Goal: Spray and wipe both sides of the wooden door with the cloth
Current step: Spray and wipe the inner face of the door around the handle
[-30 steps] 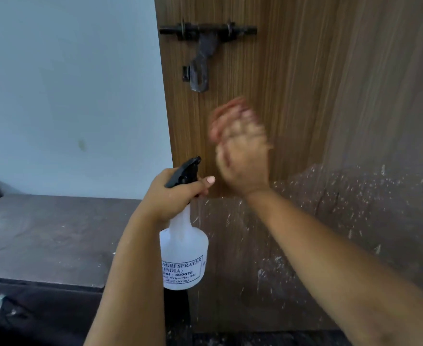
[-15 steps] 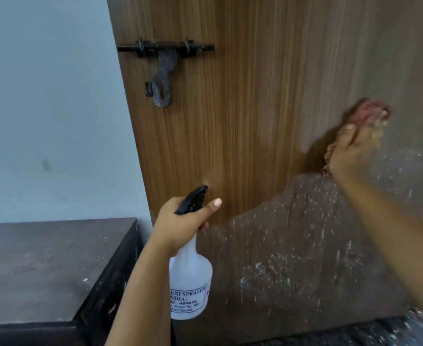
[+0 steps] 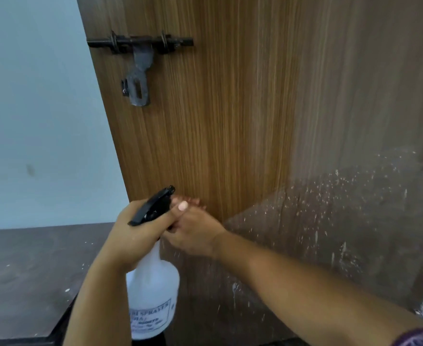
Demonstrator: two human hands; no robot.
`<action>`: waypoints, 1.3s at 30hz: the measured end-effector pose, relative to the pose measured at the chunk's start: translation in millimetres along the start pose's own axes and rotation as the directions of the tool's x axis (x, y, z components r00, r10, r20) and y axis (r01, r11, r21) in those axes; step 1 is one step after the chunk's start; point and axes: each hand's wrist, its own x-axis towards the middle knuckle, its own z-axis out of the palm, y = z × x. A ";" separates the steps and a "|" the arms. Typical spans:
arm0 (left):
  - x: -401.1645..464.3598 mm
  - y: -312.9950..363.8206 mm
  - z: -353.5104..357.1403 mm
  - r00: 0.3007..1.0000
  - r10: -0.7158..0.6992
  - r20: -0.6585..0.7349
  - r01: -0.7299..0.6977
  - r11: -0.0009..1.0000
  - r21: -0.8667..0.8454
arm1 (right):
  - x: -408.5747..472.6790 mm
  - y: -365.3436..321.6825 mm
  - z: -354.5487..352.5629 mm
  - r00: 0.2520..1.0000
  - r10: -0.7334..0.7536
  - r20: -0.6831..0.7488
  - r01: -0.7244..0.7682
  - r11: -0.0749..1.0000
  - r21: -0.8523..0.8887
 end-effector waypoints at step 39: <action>36.8 27.2 131.1 0.980 -0.026 0.199 -0.004 0.989 0.148 | -229.0 208.1 -7.9 0.064 0.983 -0.170 -0.820 0.149 0.553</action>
